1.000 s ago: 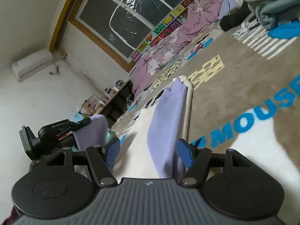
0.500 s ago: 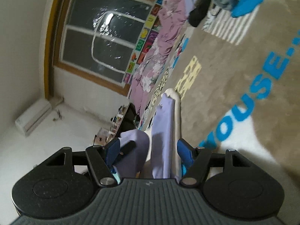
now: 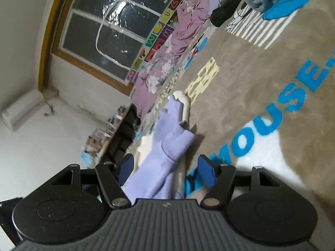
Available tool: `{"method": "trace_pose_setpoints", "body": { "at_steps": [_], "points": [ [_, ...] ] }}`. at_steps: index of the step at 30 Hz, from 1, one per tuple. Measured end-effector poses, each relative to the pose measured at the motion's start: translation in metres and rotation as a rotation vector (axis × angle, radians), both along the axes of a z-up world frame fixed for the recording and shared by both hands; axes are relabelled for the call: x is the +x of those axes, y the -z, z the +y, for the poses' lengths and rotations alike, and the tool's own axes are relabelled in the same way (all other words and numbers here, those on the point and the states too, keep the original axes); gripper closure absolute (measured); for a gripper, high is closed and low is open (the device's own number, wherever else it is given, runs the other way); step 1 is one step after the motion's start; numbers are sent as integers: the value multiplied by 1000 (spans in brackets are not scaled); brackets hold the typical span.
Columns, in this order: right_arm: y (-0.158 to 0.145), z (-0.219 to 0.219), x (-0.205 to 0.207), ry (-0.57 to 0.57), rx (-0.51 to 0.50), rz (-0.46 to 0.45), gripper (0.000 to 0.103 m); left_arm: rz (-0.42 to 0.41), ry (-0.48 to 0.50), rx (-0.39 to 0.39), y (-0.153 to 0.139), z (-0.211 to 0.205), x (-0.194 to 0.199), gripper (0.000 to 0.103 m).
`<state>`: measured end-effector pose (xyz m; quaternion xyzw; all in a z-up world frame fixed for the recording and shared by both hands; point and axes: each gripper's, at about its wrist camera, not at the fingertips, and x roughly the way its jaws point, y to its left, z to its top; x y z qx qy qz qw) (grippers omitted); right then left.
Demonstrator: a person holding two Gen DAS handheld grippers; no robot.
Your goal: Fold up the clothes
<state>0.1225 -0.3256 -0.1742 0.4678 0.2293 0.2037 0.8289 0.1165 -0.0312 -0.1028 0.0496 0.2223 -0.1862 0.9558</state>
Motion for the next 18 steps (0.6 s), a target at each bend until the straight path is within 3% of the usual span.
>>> {"method": "trace_pose_setpoints", "body": {
  "at_steps": [3,5,12,14,16,18],
  "points": [
    [0,2,9,-3,-5,26,35,34,-48,-8,7,32,-10,48],
    [-1,3,17,-3,-4,43,35,51,-47,13,15,43,-19,43],
    [-10,18,50,2,-79,112,38,-5,-9,281,44,24,-34,40],
    [-13,23,56,4,-107,117,47,-20,-14,346,52,22,-35,40],
    [-18,28,61,11,-150,120,81,-39,-29,411,59,23,-35,40],
    [-25,34,60,19,-199,94,94,-62,-45,454,62,23,-34,40]
  ]
}}
